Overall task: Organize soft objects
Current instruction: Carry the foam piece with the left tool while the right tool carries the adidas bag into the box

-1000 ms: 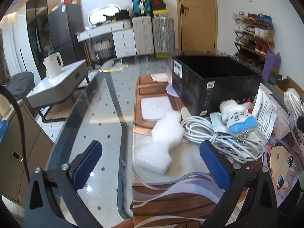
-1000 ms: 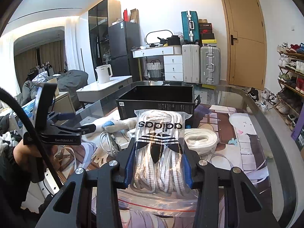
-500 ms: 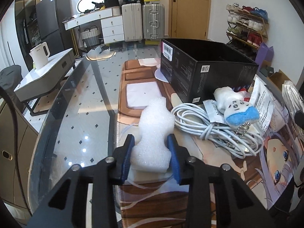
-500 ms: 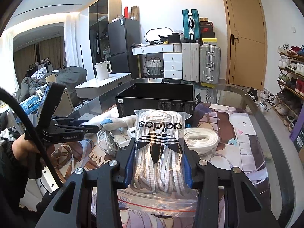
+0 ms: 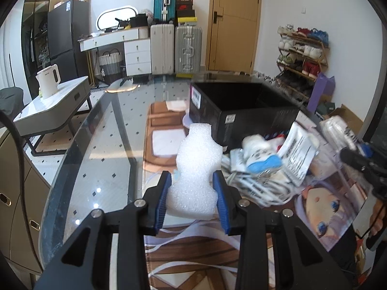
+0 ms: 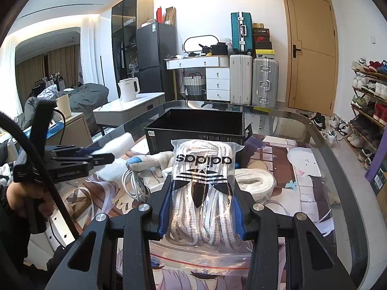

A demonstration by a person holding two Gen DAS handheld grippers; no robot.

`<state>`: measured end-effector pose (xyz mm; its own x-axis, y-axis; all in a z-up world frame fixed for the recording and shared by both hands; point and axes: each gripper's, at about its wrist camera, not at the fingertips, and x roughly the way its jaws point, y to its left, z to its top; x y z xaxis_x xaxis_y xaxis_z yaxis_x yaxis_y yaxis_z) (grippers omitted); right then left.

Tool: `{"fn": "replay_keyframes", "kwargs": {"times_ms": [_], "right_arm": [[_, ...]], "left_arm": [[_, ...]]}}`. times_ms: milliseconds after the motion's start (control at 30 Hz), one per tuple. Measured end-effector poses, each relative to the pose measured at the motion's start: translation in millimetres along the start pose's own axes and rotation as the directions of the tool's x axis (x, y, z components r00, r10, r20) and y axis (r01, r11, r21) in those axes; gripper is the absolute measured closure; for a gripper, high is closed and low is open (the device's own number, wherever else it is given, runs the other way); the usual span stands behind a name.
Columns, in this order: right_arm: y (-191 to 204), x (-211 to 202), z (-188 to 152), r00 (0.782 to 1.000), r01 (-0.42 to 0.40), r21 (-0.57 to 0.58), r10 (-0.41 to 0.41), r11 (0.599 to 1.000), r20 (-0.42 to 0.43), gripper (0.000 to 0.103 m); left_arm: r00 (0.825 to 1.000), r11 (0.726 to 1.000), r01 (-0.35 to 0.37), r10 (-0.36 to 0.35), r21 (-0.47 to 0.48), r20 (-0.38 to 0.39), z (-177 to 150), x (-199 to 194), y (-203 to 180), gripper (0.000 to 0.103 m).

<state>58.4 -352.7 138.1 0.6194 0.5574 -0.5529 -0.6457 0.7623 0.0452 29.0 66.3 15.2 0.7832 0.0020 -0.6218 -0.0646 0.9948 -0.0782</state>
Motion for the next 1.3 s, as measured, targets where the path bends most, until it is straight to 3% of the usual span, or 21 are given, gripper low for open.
{"fn": "replay_keyframes", "kwargs": {"times_ms": [767,1300], "right_arm": [[-15.6,14.3,42.6,0.999,-0.006,0.001,0.006,1.000,-0.044,0.061],[-34.0,30.9,84.5,0.999,-0.014,0.000,0.014,1.000,-0.042,0.061]], "left_arm": [[0.994,0.998,0.062,-0.062,0.007,0.084,43.2,-19.5,-22.7,0.069],[0.990,0.997,0.080,-0.082,0.023,0.111,83.7,-6.5,-35.0,0.069]]}}
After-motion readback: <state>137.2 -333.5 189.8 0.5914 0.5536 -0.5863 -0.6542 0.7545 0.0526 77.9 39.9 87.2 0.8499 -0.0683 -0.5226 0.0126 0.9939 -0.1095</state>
